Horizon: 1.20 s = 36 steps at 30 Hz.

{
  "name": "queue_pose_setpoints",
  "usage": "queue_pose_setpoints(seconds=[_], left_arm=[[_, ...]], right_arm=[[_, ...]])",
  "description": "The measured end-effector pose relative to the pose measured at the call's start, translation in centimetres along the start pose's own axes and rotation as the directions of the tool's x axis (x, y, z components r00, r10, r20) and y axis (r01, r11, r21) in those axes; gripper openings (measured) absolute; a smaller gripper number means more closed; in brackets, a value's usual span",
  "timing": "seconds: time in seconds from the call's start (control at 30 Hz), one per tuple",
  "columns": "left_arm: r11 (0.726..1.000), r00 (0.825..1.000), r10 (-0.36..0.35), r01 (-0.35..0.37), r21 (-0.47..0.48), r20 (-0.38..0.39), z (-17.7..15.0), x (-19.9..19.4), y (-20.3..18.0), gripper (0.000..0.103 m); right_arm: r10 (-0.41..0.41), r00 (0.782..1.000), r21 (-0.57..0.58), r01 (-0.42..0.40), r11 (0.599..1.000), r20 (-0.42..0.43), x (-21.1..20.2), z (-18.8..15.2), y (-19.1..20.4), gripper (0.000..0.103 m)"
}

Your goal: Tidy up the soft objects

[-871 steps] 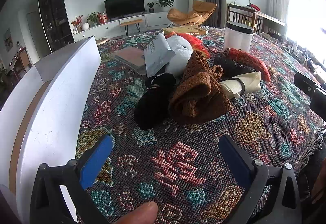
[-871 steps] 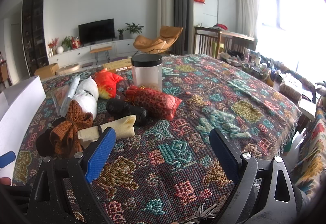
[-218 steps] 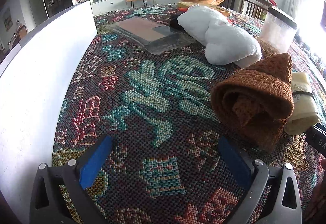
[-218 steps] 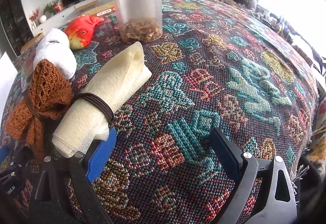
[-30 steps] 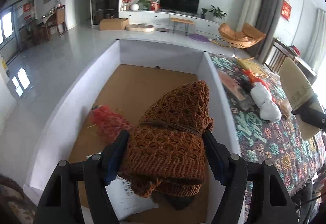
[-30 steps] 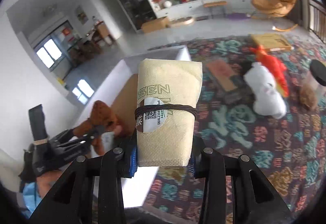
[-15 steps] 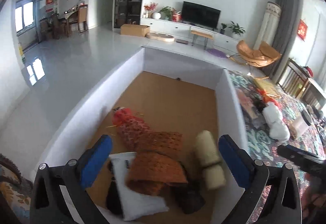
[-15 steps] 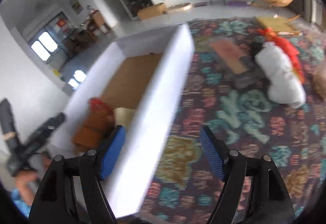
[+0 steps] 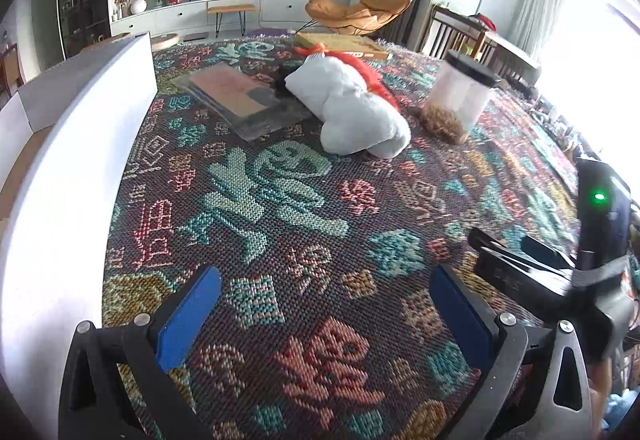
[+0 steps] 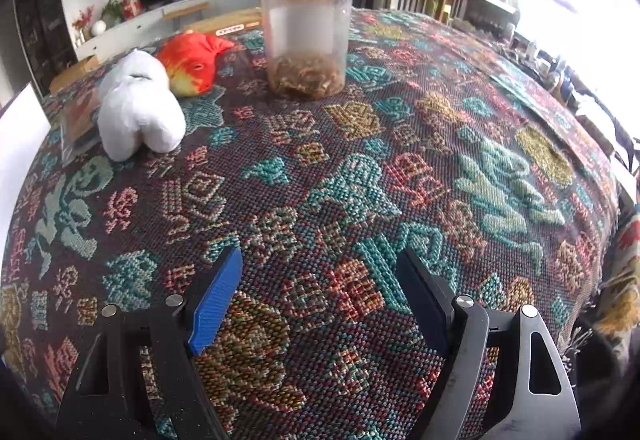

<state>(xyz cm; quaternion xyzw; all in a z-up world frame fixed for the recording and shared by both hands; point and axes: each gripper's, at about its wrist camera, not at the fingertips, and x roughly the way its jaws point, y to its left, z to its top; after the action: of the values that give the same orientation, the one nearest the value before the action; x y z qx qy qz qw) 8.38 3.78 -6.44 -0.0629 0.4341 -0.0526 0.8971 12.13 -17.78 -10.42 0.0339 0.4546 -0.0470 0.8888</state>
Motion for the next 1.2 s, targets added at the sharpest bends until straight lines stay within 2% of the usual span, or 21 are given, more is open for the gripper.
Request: queue_pose_setpoints(seconds=[0.23, 0.27, 0.4, 1.2], left_arm=[[0.992, 0.993, 0.111, -0.114, -0.062, -0.044, 0.4, 5.4, 3.6, 0.103], [0.99, 0.991, 0.133, -0.134, -0.043, -0.015, 0.2, 5.3, 3.6, 0.103], [0.981, 0.98, 0.194, -0.194, 0.007, -0.036, 0.0, 5.7, 2.8, 0.103], [0.982, 0.981, 0.19, -0.19, 0.0, -0.035, -0.2, 5.5, 3.0, 0.103]], right_arm=[[-0.009, 1.0, 0.005, 0.008, 1.0, 0.019, 0.1, -0.3, 0.5, 0.088], [-0.008, 1.0, 0.004, 0.008, 1.0, 0.021, -0.2, -0.6, 0.4, 0.088], [-0.008, 1.0, 0.005, 0.008, 1.0, 0.025, -0.6, -1.0, 0.5, 0.089], [-0.009, 0.999, 0.007, 0.008, 1.0, 0.031, -0.7, -1.2, 1.0, 0.091]])
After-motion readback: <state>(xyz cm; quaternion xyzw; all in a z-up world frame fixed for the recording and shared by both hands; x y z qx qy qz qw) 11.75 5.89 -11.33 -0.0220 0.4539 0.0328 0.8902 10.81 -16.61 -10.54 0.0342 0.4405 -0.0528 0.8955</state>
